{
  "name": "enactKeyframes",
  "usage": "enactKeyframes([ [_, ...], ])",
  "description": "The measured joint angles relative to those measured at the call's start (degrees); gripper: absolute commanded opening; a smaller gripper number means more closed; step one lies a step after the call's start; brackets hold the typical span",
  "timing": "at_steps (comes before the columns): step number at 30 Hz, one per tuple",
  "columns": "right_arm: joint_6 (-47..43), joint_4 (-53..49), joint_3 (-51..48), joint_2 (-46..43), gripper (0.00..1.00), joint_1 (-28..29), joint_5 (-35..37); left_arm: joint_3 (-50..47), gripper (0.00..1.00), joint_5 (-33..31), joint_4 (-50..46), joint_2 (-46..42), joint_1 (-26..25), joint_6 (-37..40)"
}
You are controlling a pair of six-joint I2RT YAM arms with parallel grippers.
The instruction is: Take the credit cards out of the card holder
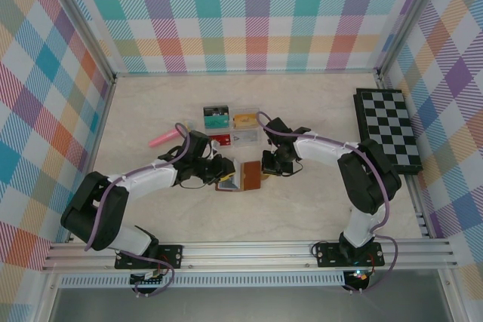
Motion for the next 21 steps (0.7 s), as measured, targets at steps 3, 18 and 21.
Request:
enactKeyframes([
  [3, 0.0, 0.2, 0.0, 0.2, 0.03, 0.0, -0.2, 0.3, 0.28, 0.6, 1.6, 1.1, -1.5, -0.3],
  [18, 0.0, 0.5, 0.0, 1.1, 0.02, 0.0, -0.5, 5.6, 0.42, 0.4, 4.5, 9.7, -6.3, -1.2],
  [21, 0.0, 0.5, 0.0, 1.1, 0.02, 0.0, -0.5, 6.2, 0.42, -0.8, 4.0, 10.5, -6.4, -1.1],
])
